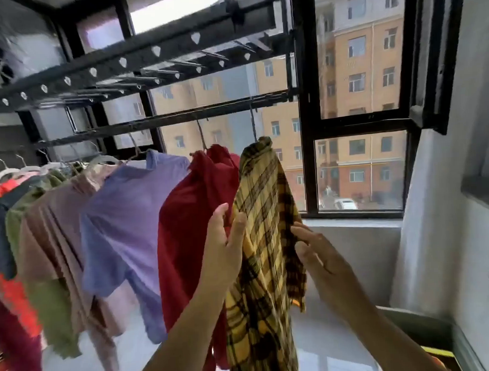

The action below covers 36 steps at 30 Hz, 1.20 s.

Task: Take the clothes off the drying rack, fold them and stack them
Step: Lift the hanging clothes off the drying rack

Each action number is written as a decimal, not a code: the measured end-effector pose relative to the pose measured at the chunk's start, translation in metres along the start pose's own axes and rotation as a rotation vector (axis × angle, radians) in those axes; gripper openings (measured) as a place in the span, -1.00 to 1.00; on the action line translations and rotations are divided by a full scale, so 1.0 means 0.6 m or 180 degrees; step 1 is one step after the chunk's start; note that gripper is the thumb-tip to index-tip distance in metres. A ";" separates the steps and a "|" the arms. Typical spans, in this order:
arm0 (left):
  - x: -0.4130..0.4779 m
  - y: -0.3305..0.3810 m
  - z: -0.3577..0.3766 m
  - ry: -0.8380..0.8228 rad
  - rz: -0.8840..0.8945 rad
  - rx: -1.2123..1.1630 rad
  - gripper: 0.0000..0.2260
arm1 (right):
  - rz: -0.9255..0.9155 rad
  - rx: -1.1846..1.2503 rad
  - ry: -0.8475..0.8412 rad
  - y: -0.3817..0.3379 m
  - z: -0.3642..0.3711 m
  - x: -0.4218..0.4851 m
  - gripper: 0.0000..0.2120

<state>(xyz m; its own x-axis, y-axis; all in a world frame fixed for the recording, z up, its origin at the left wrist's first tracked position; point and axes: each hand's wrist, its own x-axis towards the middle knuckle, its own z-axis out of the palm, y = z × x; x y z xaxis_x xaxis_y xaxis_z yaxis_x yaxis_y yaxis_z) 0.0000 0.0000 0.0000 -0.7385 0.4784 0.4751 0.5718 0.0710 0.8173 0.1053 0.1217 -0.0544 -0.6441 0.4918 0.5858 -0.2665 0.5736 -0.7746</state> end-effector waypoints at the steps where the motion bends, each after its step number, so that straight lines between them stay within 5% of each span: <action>1: 0.028 0.001 0.016 0.0059 -0.0016 -0.0020 -0.31 | 0.0092 0.0063 -0.0136 0.007 -0.006 0.028 -0.28; 4: 0.100 0.004 0.044 0.0062 -0.0126 0.0119 -0.33 | 0.0258 0.0187 -0.0279 0.036 -0.009 0.124 -0.11; 8: 0.139 -0.004 0.064 -0.0032 -0.0158 0.0316 -0.56 | 0.0472 0.0624 -0.0332 0.048 0.010 0.236 -0.32; 14: 0.195 -0.020 0.059 -0.0190 -0.0435 0.0302 -0.83 | 0.0425 0.0860 -0.0393 0.043 0.039 0.333 -0.36; 25: 0.200 0.015 -0.051 0.0348 0.0158 0.0066 -0.80 | 0.0292 0.1709 -0.0306 0.023 0.073 0.423 -0.21; 31: 0.164 -0.032 -0.049 0.0285 0.0118 0.0472 -0.76 | -0.0713 0.0504 0.0432 -0.014 0.098 0.451 -0.71; 36: 0.154 -0.060 -0.047 0.0385 0.0222 0.0587 -0.77 | -0.0301 -0.0137 -0.0141 0.041 0.126 0.446 -0.47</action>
<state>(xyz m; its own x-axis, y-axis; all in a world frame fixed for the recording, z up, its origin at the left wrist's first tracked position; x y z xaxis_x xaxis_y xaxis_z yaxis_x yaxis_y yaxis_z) -0.0988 0.0171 0.0233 -0.7260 0.3801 0.5731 0.6704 0.2054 0.7130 -0.1278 0.2180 0.0651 -0.6489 0.4054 0.6439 -0.2970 0.6442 -0.7048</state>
